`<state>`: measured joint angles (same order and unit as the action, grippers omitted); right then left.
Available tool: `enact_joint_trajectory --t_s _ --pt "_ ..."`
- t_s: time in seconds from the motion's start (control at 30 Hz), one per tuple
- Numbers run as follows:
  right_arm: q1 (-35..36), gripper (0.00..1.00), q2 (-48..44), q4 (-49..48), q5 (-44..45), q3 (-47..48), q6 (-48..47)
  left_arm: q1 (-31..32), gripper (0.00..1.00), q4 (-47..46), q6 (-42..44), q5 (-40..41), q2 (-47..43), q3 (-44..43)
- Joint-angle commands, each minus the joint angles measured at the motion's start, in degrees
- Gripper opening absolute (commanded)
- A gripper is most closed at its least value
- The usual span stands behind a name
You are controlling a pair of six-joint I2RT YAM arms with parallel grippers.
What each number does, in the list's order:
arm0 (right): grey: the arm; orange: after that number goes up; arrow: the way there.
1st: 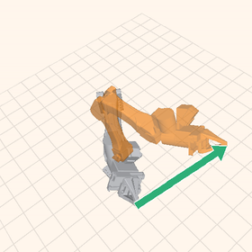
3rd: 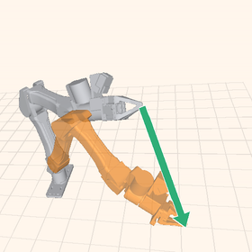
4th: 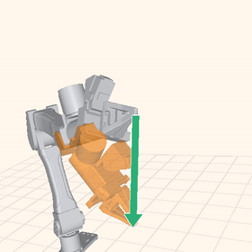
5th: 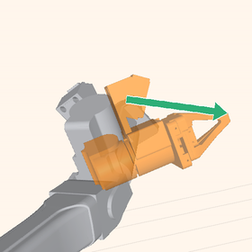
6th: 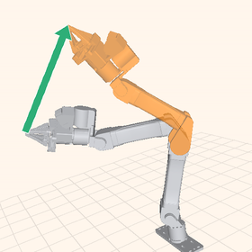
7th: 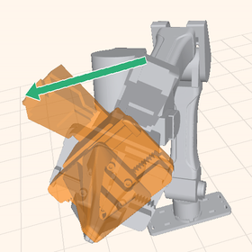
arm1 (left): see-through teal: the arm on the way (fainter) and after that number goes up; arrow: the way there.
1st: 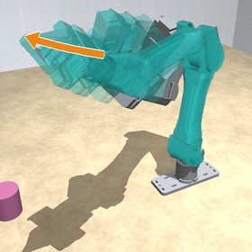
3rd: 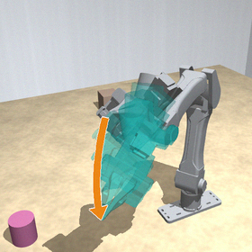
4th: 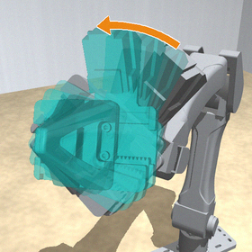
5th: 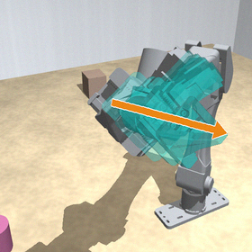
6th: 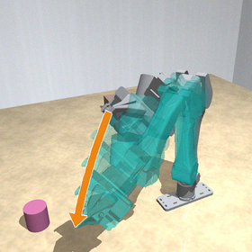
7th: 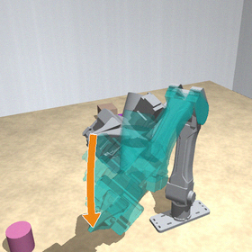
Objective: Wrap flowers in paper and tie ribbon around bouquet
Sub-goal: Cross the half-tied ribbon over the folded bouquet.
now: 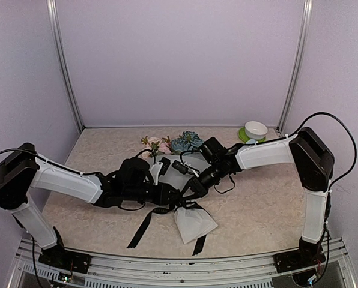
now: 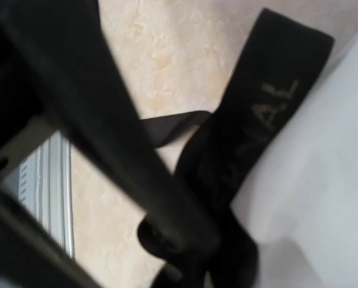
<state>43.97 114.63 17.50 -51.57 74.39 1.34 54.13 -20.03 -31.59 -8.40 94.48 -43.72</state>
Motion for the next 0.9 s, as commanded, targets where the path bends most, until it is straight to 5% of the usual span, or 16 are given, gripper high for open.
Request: enact_joint_trajectory --t_s 0.0,0.2,0.57,0.87 --pt "-0.04 0.01 -1.78 -0.11 -0.46 -0.41 -0.38 -2.7 0.3 2.14 1.58 -1.75 -2.08 -2.53" --pt "-0.01 0.01 -1.75 -0.18 -0.42 -0.46 -0.38 -2.36 0.23 2.54 1.44 -3.39 -0.59 -3.37" --pt "0.0 0.0 -1.75 -0.34 -0.18 -0.63 -0.35 -2.41 0.26 2.56 0.9 -8.89 0.79 -3.0" --pt "0.03 0.01 -1.9 0.08 -0.45 -0.89 -0.72 -2.25 0.21 4.25 2.34 -5.19 1.35 -3.31"
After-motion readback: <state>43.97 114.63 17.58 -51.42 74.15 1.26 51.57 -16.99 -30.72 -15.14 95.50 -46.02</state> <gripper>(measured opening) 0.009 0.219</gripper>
